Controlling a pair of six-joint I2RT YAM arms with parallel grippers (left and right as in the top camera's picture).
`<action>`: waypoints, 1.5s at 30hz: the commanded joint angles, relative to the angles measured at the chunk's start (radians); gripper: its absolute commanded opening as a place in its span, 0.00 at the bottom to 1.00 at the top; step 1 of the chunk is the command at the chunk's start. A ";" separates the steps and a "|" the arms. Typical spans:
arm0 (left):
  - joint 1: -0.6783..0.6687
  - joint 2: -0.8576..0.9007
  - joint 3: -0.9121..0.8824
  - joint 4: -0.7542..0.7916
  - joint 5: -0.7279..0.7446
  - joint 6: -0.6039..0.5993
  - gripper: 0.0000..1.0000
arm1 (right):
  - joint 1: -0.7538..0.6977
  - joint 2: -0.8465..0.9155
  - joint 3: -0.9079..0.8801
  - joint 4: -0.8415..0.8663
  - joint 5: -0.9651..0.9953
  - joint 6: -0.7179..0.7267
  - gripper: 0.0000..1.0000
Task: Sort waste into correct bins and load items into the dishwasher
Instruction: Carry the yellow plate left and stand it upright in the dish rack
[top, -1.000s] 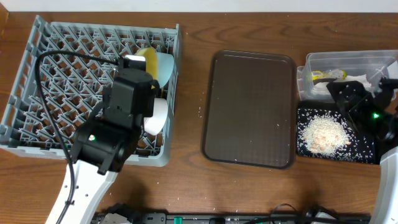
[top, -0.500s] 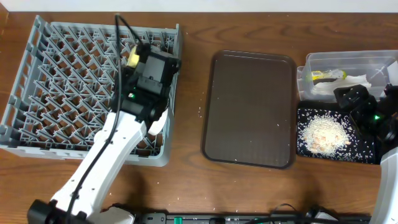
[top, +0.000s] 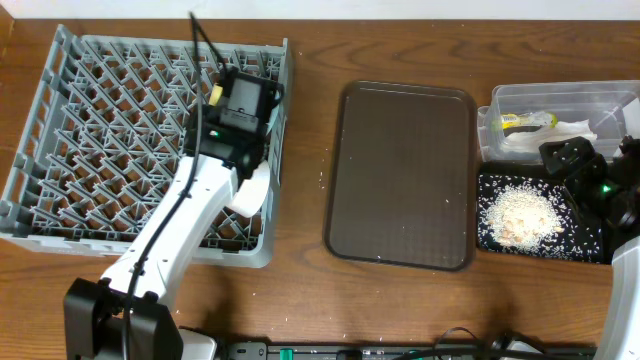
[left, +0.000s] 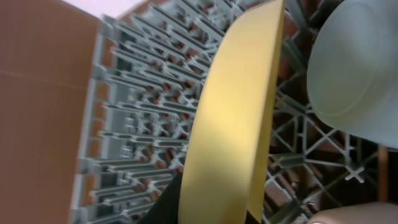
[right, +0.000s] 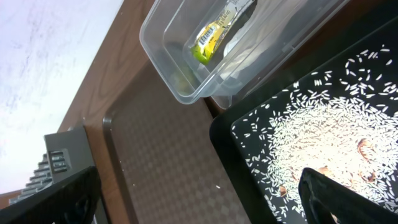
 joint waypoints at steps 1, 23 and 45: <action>0.045 0.001 0.013 0.002 0.133 -0.060 0.08 | -0.005 -0.006 0.002 -0.001 0.005 0.013 0.99; -0.071 -0.203 0.015 -0.056 0.232 -0.020 0.88 | -0.005 -0.006 0.002 -0.001 0.005 0.013 0.99; -0.265 -0.551 0.015 -0.256 0.364 -0.235 0.50 | -0.005 -0.006 0.002 -0.001 0.005 0.013 0.99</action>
